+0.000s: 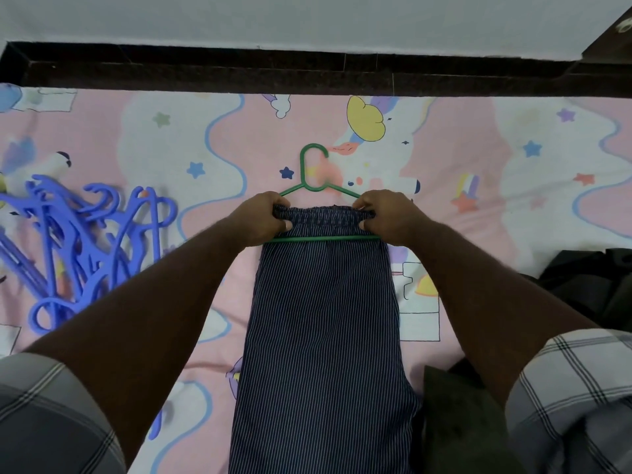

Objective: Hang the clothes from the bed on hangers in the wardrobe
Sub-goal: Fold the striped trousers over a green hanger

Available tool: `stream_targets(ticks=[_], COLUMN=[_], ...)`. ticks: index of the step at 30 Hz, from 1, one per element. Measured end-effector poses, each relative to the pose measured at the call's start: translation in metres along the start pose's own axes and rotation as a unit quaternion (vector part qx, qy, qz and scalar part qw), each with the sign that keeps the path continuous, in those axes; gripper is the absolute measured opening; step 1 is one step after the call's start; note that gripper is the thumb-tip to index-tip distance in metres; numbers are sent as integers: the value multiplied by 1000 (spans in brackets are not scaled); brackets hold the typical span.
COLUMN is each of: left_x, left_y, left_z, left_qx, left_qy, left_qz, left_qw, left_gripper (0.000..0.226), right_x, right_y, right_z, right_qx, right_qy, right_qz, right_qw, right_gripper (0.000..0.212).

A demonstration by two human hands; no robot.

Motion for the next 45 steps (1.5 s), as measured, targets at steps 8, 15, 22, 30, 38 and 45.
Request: stream_targets(ticks=[8, 15, 22, 30, 38, 45], left_x=[-8, 16, 75, 126, 175, 240], left_y=[-9, -11, -23, -39, -58, -77], left_z=[-28, -16, 3, 8, 17, 24], left_qx=[-202, -208, -267, -292, -282, -264], left_qy=[-32, -123, -238, -277, -271, -274], left_qz=[31, -39, -101, -123, -124, -137], left_qw=[978, 970, 928, 907, 912, 915], left_gripper=[61, 29, 32, 35, 40, 40], right_x=[-6, 27, 80, 133, 184, 246], right_y=[-3, -10, -32, -41, -59, -79], right_z=[15, 20, 21, 38, 49, 61], right_qx=[115, 170, 248, 208, 159, 162], right_qy=[30, 120, 235, 184, 147, 152], right_qz=[37, -74, -144, -117, -151, -157], right_qw=[992, 975, 929, 953, 964, 962], right_gripper=[31, 26, 34, 41, 33, 36])
Point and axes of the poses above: each hand's wrist, its own x-axis away from the middle knuckle, its own y-axis out of the back of the hand, z = x × y, the point moved 2 cm from there along -x, towards the middle knuckle, and after that the axes turned 4 degrees about x, right-handed, at the moved point
